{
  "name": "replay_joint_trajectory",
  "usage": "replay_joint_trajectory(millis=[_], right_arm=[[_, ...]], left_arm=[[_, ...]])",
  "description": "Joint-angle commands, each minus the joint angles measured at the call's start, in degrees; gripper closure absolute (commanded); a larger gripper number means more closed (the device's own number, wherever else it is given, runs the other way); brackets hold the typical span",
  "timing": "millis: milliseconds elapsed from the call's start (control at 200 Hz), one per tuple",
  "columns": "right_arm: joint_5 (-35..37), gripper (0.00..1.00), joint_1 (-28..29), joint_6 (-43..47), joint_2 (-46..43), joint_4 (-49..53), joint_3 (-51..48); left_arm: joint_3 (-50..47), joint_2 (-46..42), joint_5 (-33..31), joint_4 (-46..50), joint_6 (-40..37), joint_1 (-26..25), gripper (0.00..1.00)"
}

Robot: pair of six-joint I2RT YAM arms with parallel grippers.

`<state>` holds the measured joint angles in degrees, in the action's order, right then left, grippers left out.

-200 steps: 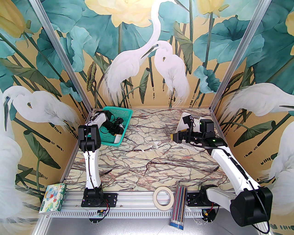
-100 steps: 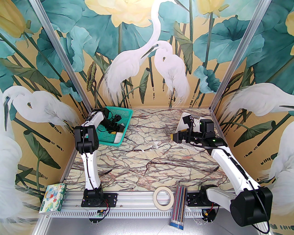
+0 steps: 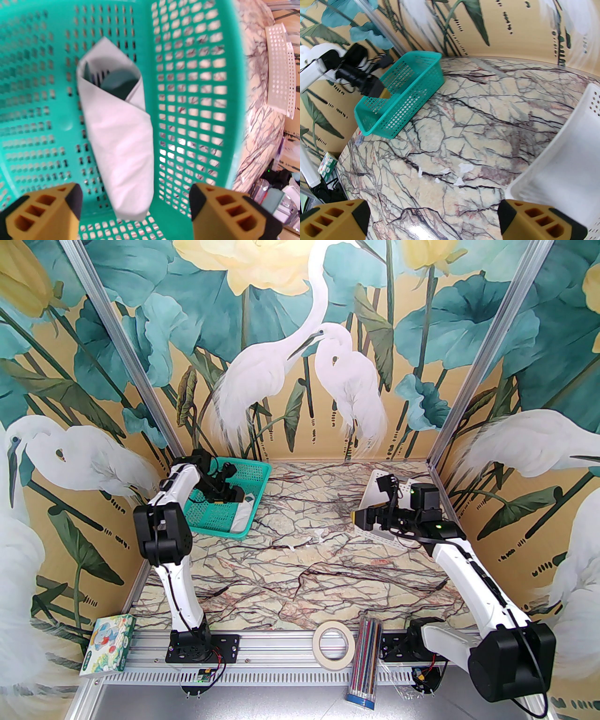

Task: Place the utensils on the paper napkin and roll it up

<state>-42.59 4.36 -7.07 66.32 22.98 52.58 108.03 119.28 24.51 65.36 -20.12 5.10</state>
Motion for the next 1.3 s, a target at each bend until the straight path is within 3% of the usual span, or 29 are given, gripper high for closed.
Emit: replay_joint_trajectory(millis=[0, 245, 480, 585, 815, 995, 1295], right_arm=[[1.4, 0.01, -0.7, -1.0, -0.3, 0.7, 0.4], [4.8, 0.00, -3.2, -4.3, -0.2, 2.6, 1.6], [14.3, 0.01, -7.1, -6.5, -0.5, 7.4, 4.7], [20.0, 0.01, -7.7, -6.5, -1.8, 7.7, 4.2], [31.6, 0.01, -8.1, -8.7, -8.4, 4.3, -1.8], [39.5, 0.01, -8.1, -10.1, -15.0, 1.1, -8.1], [45.5, 0.01, -8.1, -9.1, -18.8, -12.0, -22.3]], left_arm=[[-1.0, -2.9, -1.2, -2.3, 1.2, 0.2, 0.19], [-9.3, -15.3, -2.0, -12.3, 6.4, 0.2, 0.19], [-32.6, -39.8, -6.0, -36.7, 22.6, 0.2, 0.15], [-42.7, -50.3, -7.2, -43.2, 30.2, 0.2, 0.13], [-58.5, -66.9, -9.1, -46.1, 40.5, 0.2, 0.05], [-69.2, -76.8, -12.4, -45.9, 42.9, 0.2, 0.01], [-82.5, -84.7, -18.2, -50.8, 45.7, 0.2, 0.01]])
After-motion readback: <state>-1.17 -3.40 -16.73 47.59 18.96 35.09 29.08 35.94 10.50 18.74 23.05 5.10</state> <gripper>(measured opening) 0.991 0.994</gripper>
